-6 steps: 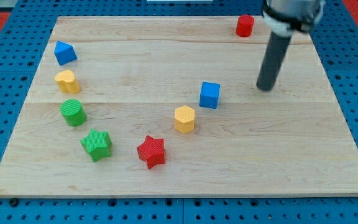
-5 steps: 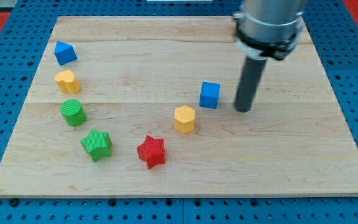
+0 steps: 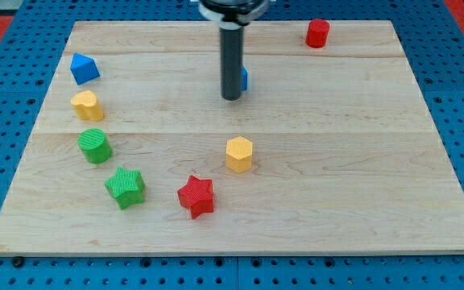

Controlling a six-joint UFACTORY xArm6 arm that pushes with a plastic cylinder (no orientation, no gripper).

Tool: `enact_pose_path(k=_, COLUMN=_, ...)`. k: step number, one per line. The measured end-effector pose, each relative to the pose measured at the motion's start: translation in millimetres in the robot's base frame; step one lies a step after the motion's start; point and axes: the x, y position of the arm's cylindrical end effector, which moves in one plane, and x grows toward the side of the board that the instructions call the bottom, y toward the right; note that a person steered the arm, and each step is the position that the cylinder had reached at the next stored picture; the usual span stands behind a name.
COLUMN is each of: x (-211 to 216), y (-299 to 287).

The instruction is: Move the blue cube to the bottom left diagonally to red circle

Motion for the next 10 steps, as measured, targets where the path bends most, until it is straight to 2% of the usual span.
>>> enact_pose_path(k=2, x=-34.3, y=-0.9)
enact_pose_path(k=4, x=-70.2, y=-53.1)
enact_pose_path(k=7, x=-50.6, y=102.3)
enact_pose_path(k=8, x=38.5, y=119.8)
enact_pose_path(k=9, x=105.7, y=94.7)
enact_pose_path(k=10, x=140.9, y=30.0)
